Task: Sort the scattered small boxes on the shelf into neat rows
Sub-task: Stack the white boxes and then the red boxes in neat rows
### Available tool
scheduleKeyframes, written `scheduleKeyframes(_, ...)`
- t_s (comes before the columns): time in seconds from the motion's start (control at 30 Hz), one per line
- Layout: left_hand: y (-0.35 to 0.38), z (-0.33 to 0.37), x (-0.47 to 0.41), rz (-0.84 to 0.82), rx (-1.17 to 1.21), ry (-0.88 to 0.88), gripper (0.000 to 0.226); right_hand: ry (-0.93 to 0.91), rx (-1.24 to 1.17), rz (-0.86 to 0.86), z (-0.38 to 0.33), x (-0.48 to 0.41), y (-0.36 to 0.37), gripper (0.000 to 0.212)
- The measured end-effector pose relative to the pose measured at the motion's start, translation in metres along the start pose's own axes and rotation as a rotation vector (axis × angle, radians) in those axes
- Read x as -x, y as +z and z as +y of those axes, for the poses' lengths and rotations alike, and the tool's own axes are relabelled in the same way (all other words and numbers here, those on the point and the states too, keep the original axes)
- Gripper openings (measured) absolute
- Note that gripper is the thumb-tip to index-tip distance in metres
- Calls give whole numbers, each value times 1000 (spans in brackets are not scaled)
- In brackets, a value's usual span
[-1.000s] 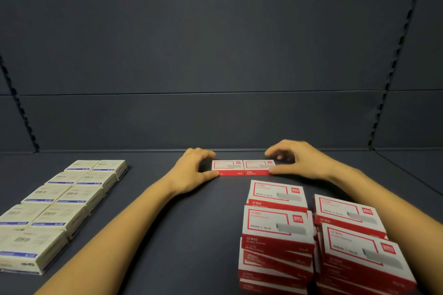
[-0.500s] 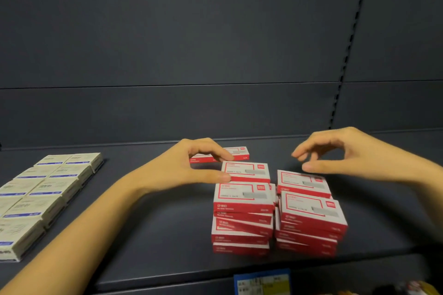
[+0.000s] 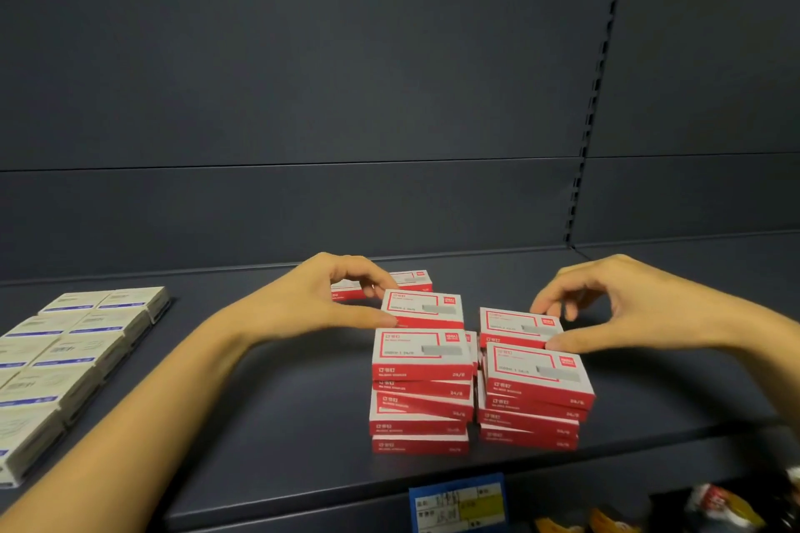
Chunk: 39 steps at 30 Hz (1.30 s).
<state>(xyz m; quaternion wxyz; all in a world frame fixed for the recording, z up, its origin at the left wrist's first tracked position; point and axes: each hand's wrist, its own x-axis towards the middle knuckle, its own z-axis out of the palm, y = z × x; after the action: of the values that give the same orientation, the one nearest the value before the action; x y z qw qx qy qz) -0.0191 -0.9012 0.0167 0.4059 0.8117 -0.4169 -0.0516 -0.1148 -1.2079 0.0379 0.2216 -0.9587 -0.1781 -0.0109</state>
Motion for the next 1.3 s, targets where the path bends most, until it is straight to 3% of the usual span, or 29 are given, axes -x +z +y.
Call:
scheduleKeyframes(0.13, -11, -10, 1, 187, -49, 14, 32, -16, -34, -40, 3, -7, -4, 36)
scheduleKeyframes(0.23, -19, -28, -3, 364, -42, -70, 25, -38, -90, -78, 4, -18, -10, 33)
scheduleKeyframes(0.33, -21, -46, -9, 431, -69, -154, 22, -64, -66, -52, 2, -40, -11, 38)
scheduleKeyframes(0.5, -22, -71, -17, 401, -189, -231, 25, -88, 8, 4, -5, -90, 6, 43)
scheduleKeyframes(0.77, -23, -94, -20, 321, -186, -285, 23, -50, 97, 50, 7, -148, 32, 34)
scheduleKeyframes(1.3, -17, -99, -21, 322, -186, -254, 32, -31, 58, -20, 23, -173, 50, 34)
